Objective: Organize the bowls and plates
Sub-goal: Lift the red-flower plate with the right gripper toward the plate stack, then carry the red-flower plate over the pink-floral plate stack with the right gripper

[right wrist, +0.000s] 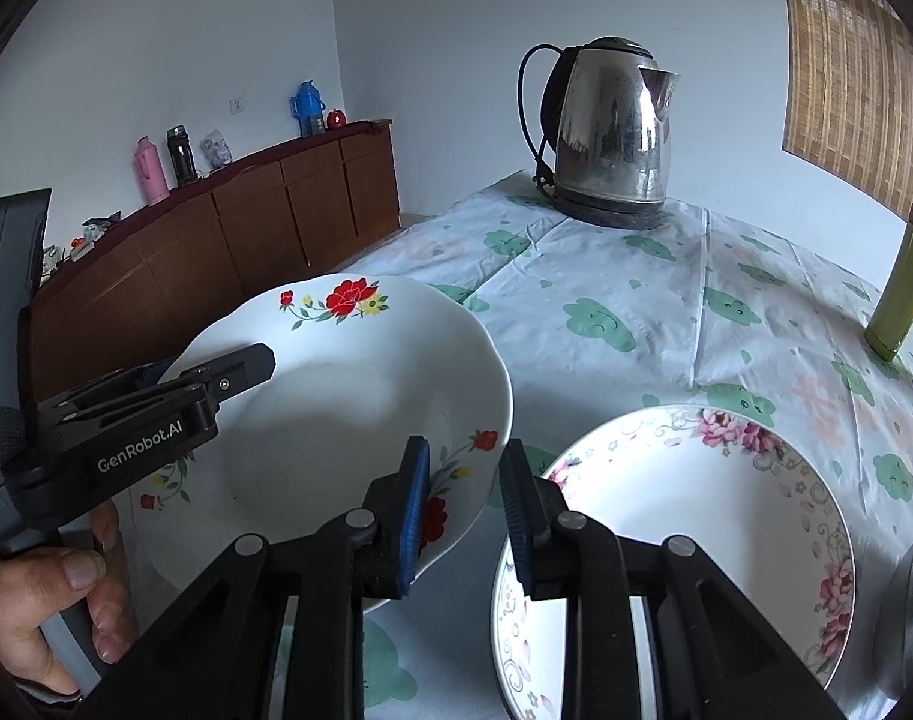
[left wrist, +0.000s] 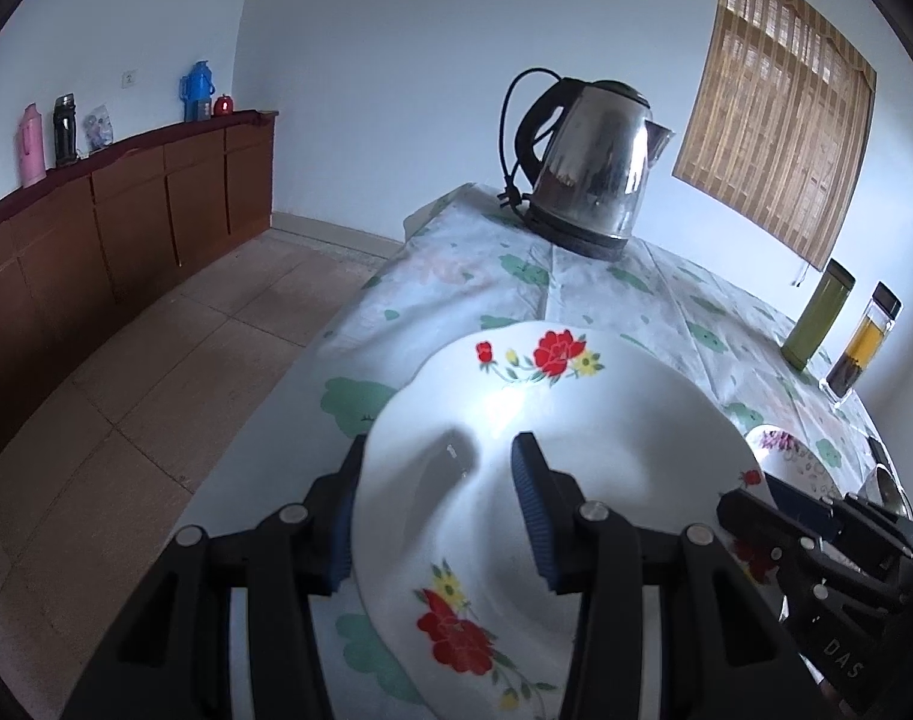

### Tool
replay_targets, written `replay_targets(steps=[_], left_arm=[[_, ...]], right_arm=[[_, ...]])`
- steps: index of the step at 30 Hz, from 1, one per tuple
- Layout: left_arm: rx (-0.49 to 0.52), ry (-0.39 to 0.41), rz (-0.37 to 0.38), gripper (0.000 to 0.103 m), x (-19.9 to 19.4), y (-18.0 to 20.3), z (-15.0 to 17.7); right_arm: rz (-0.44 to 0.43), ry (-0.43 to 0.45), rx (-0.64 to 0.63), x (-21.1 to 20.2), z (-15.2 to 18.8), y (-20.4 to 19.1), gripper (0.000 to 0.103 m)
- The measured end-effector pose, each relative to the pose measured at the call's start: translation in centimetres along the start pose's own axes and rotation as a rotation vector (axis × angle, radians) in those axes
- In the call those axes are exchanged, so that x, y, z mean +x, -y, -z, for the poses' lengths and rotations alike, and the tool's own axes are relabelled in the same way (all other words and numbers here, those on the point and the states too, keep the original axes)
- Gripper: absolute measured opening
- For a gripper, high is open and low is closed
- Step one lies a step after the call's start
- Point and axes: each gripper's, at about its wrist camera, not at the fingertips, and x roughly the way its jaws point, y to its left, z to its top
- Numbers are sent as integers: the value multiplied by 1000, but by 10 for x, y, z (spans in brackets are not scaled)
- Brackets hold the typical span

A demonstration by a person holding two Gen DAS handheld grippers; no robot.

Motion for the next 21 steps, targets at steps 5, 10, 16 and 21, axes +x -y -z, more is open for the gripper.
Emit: replay_targets(steps=[5,10,16,21], left_arm=[[0,15,29,37,-5,2,-1],[4,7,51,25,-5,5,0],[10,8,63,25,-7,9,2],[23,35,83,25,-16,14,1]], right_arm=[[6,16,14,-9,2,6,26],[14,19,35,-15,5,14,26],[1,14,41,-20,11,17,26],[-9,15,55,-26,17,22,26]])
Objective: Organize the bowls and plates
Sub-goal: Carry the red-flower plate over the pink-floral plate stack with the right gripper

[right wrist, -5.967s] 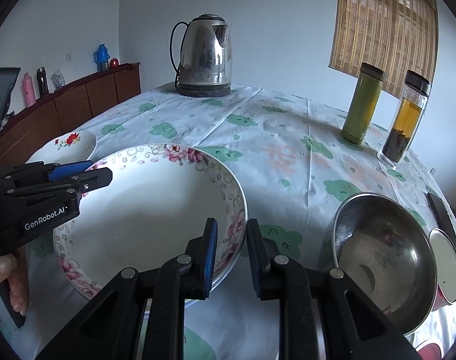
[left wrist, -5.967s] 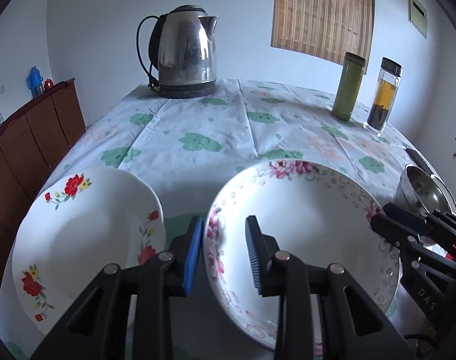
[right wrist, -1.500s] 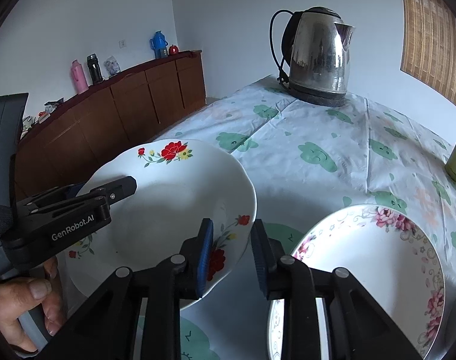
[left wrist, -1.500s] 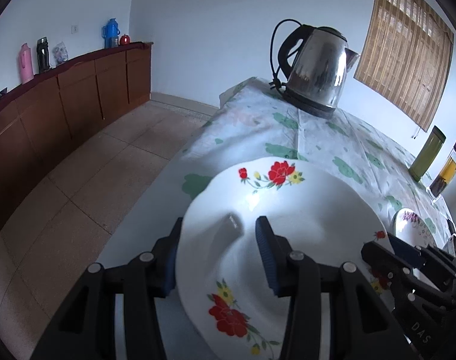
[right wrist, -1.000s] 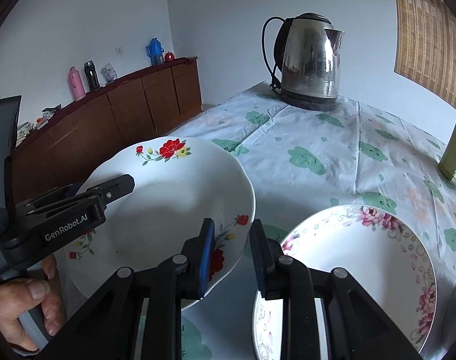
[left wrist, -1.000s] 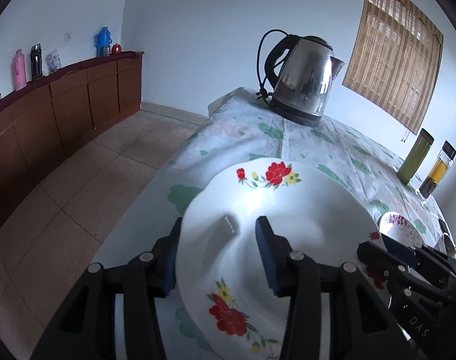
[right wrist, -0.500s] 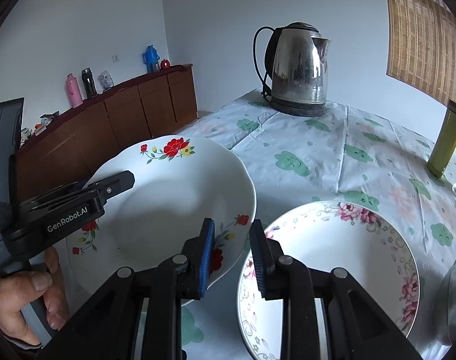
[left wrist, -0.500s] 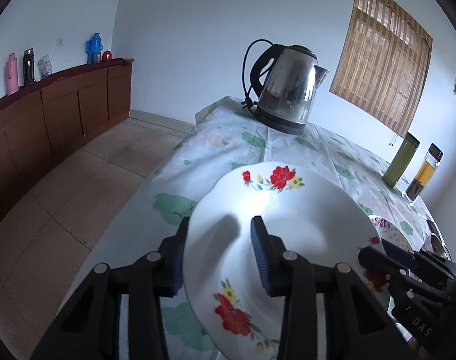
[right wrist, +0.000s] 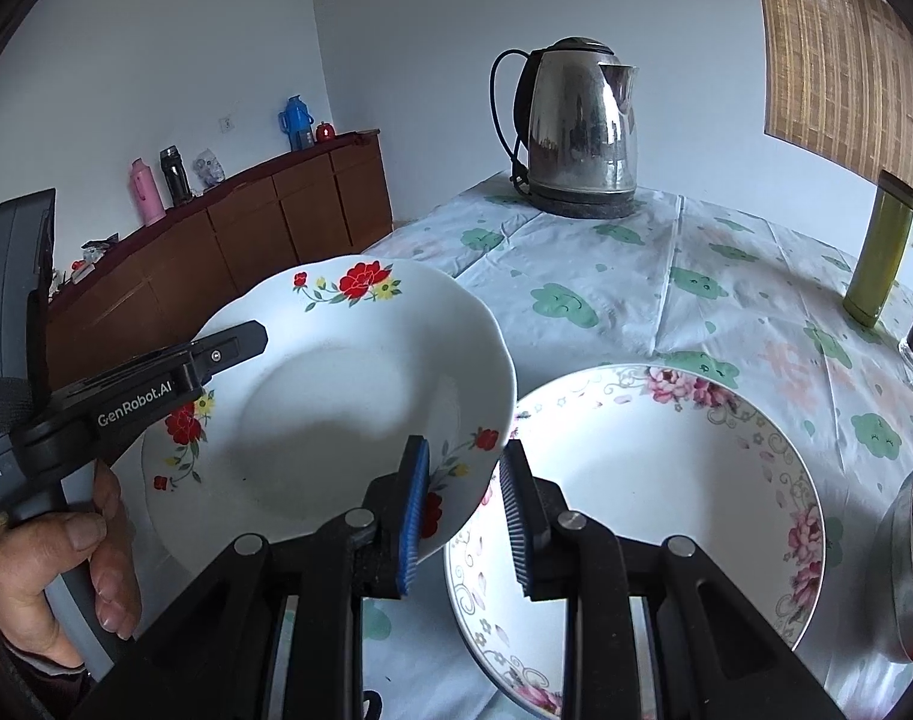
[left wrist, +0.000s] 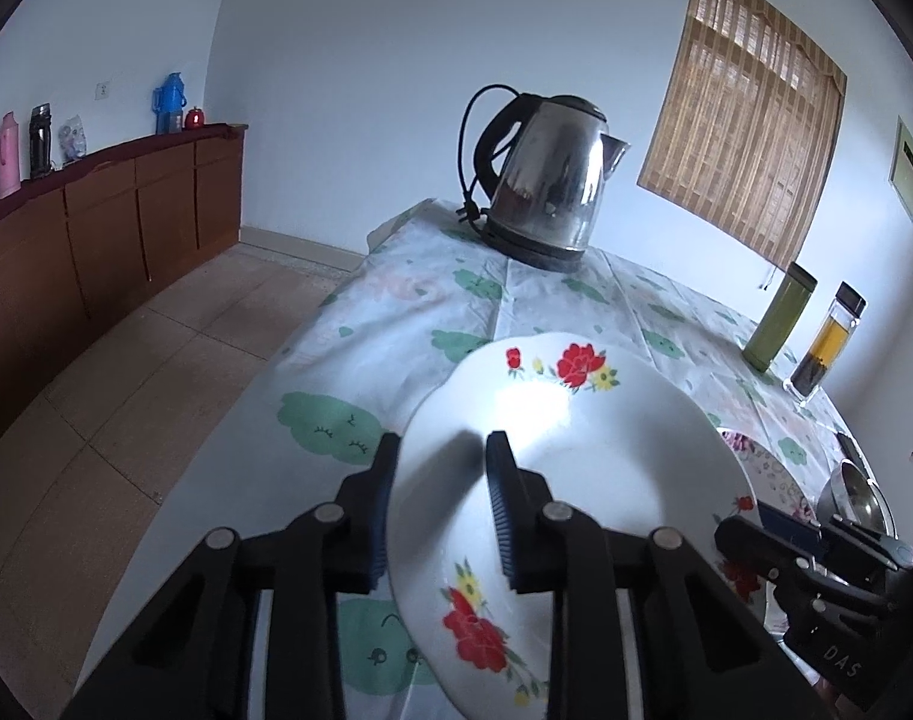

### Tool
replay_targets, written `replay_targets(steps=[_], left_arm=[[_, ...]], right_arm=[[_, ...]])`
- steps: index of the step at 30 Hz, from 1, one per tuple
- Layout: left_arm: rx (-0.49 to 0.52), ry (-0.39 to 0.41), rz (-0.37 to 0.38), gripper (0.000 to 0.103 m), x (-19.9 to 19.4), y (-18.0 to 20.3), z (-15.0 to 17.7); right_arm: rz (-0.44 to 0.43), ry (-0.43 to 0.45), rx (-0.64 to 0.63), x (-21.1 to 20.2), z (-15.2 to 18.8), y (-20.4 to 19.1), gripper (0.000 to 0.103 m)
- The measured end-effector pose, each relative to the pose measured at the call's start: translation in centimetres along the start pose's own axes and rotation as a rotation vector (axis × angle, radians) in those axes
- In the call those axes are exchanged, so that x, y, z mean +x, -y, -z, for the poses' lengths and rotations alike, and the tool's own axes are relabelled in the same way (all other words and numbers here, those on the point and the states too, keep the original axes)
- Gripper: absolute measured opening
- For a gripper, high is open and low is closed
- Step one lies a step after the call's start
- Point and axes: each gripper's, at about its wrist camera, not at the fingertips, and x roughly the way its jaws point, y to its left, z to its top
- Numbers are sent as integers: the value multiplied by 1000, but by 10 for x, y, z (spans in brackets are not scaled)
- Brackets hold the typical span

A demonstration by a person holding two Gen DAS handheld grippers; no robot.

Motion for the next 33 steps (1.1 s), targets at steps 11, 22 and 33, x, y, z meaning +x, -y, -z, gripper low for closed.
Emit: replay_targets(steps=[11,22,33], left_arm=[[14,2,47,25,-4,11,-1],[49,-5,58,25,-2,26,0],[85,6,56,26,-7,46,0]], right_arm=[[2,31,14,-20,3,10,26],[8,38,24,-33,11,19,26],[16,50,44,-42,15,31,26]])
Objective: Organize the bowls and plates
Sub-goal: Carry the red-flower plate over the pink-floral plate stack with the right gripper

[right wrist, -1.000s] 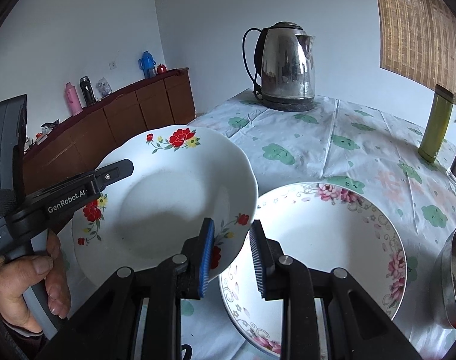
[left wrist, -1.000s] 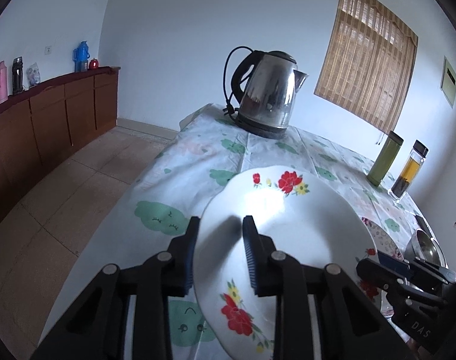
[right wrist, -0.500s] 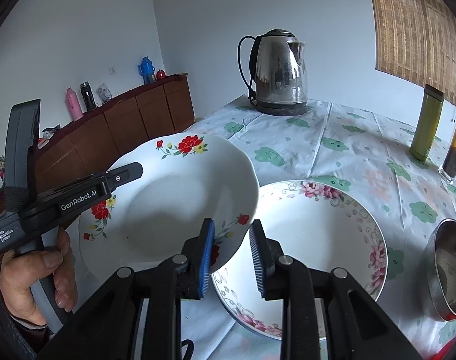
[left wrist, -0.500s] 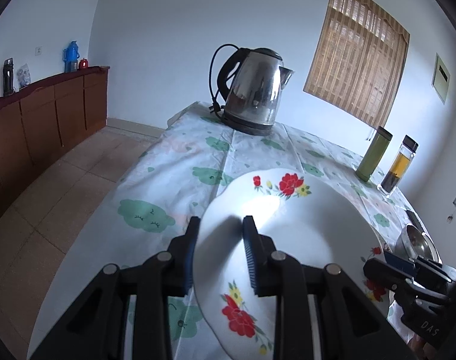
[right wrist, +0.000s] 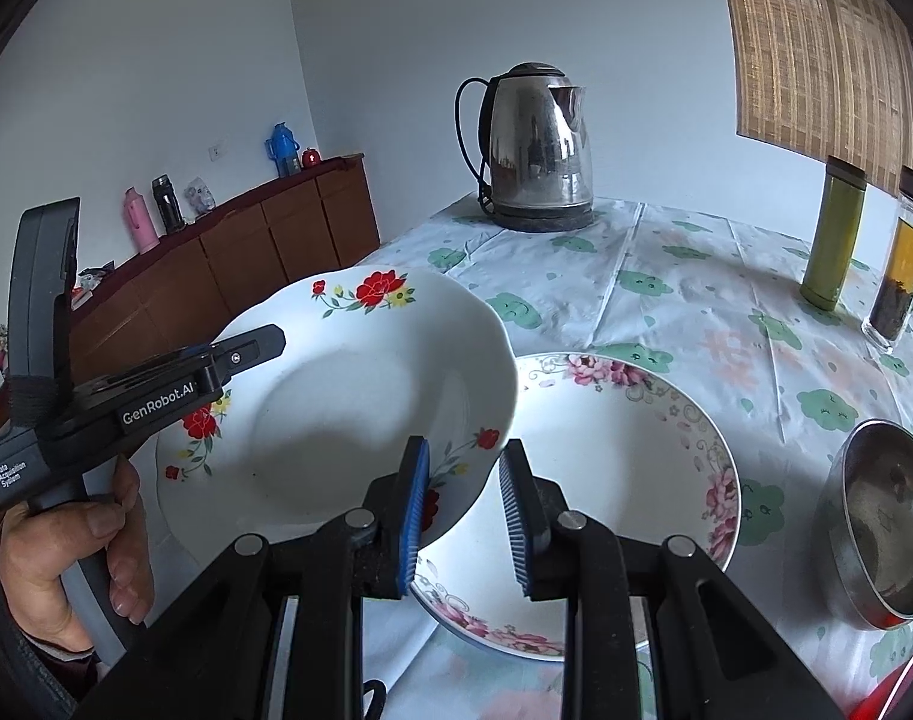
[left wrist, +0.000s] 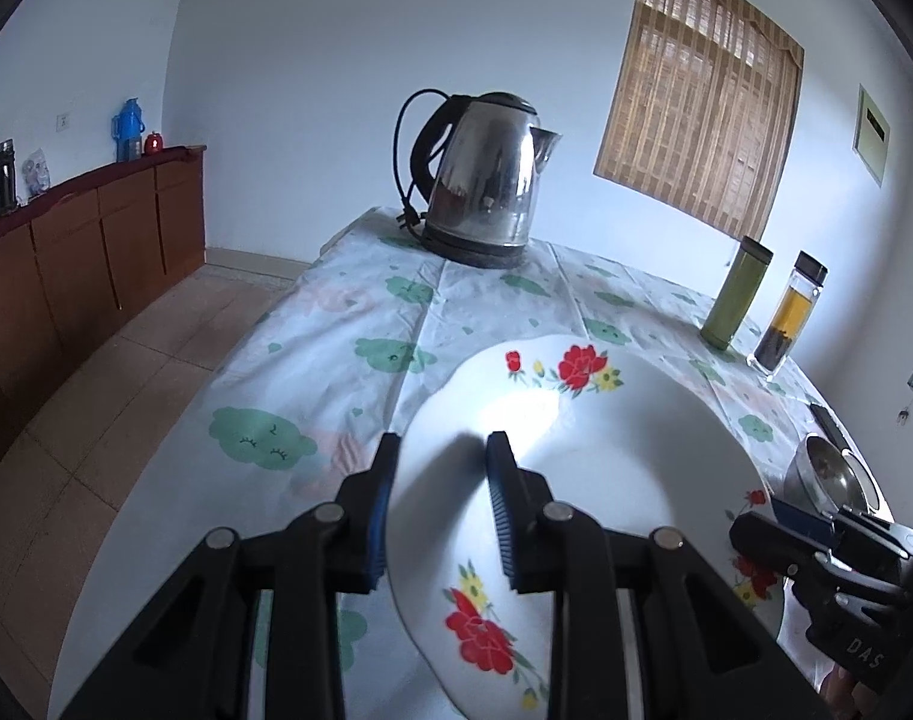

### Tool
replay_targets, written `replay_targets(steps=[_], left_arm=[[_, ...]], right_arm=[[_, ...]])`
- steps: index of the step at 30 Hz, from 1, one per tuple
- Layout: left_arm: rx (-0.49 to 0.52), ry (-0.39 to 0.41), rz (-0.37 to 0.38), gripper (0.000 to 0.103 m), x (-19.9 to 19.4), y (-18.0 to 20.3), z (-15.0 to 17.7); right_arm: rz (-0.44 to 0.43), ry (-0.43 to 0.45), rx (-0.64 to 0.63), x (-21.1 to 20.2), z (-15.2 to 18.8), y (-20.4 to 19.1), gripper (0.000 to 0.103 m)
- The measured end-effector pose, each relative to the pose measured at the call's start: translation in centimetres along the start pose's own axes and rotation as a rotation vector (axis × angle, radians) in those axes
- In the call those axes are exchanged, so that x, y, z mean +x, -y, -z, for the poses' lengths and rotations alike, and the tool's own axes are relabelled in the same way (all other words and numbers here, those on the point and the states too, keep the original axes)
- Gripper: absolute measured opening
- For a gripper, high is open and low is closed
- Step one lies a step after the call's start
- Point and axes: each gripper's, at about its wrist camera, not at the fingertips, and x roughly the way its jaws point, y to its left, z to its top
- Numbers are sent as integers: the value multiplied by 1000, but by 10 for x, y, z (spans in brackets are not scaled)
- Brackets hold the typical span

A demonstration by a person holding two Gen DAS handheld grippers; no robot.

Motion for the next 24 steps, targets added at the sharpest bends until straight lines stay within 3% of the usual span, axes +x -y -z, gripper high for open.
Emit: replay_targets(steps=[24], left_arm=[[88,-9,0,26,2,60,-8]], right_arm=[[41,27,90,-22,6,45,26]])
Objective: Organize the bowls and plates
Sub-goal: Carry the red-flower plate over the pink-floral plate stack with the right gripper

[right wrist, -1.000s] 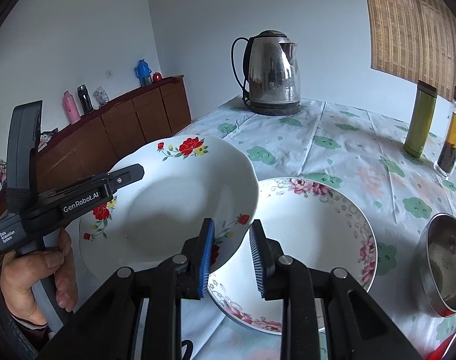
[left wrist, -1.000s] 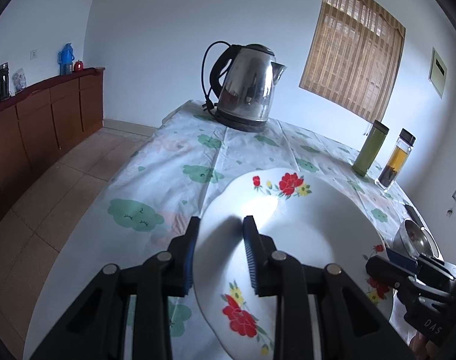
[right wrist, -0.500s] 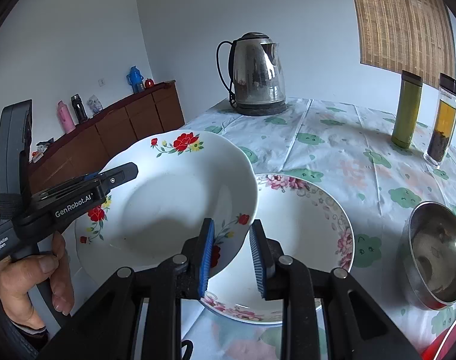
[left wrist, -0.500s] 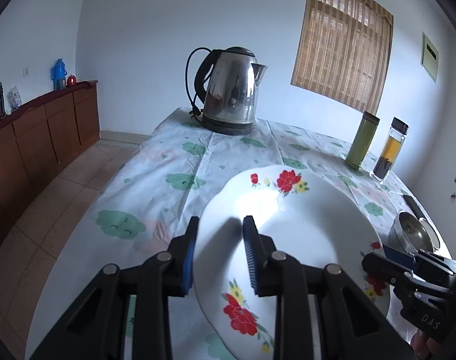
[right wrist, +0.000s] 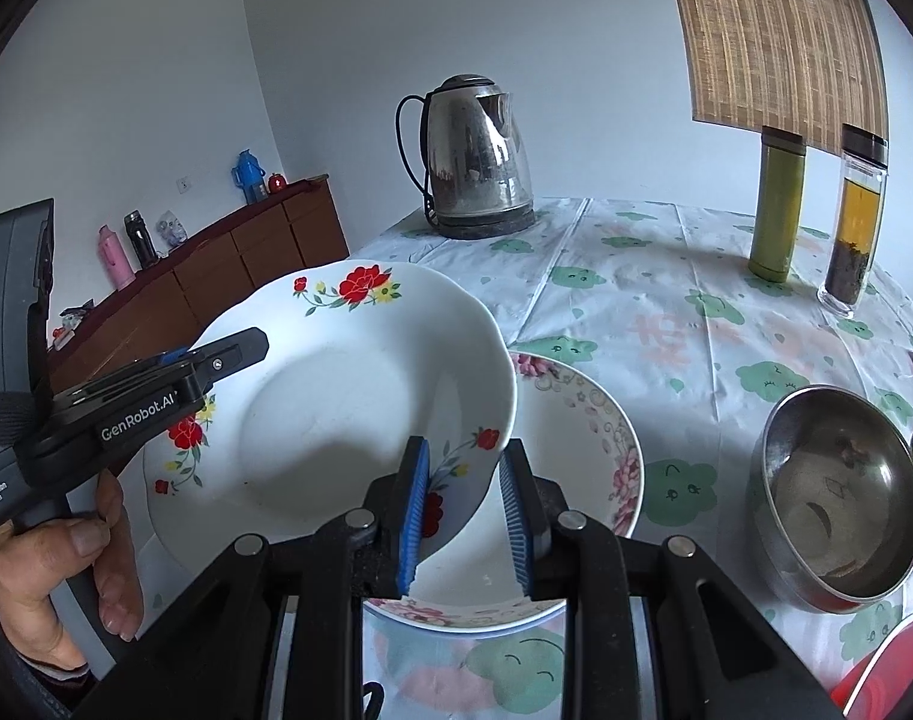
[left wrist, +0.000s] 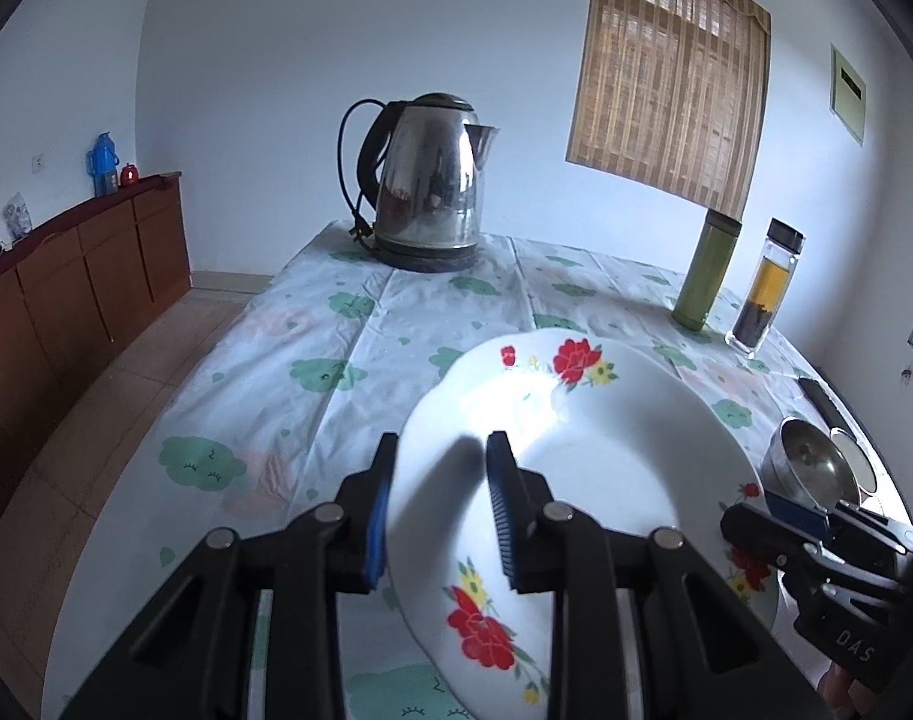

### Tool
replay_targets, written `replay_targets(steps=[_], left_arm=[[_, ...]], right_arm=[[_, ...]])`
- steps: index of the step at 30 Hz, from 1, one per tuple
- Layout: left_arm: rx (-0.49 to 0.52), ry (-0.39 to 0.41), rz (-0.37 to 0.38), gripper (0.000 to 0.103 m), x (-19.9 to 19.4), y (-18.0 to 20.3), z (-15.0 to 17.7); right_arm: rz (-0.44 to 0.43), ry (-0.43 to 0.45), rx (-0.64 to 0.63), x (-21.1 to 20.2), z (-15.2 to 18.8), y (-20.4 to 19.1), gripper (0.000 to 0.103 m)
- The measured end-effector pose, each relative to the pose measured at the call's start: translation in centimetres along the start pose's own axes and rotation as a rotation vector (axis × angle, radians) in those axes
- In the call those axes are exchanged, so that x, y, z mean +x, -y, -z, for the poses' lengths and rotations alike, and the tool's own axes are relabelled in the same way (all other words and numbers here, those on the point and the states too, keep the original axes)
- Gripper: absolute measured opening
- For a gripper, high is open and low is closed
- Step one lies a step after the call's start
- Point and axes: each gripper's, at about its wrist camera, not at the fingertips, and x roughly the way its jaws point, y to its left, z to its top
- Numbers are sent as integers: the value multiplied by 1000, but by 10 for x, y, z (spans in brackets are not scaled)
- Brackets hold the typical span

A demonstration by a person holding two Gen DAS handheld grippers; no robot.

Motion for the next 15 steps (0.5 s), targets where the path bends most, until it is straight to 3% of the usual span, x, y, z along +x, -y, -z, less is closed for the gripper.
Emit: replay_targets(steps=[15], left_arm=[[25,-26,40,26,18,41,-1]], right_arm=[[58,-3,59,-7,2,41,26]])
